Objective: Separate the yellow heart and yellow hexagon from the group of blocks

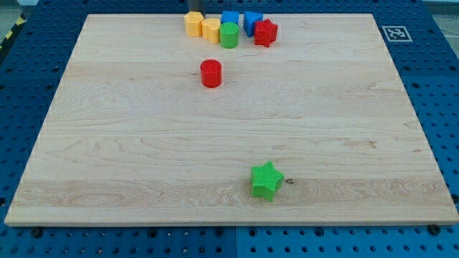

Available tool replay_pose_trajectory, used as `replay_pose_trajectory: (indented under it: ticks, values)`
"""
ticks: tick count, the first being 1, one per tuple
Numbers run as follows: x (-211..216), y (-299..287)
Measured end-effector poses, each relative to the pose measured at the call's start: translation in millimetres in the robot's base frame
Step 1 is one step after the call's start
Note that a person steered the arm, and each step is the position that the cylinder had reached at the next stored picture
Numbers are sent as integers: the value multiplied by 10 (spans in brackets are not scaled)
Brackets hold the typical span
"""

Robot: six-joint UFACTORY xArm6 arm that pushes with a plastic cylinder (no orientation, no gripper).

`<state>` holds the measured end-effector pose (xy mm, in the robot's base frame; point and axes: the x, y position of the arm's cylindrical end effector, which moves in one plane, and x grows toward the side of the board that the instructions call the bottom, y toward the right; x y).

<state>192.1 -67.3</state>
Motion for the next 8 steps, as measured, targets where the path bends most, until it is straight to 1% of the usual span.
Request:
replay_pose_trajectory:
  ticks: [1,2,3,4,5,7,8]
  values:
    - [54,-308]
    - [195,-913]
    - [241,-1261]
    - [89,-1228]
    - [-2,-959]
    - [0,-304]
    - [7,297]
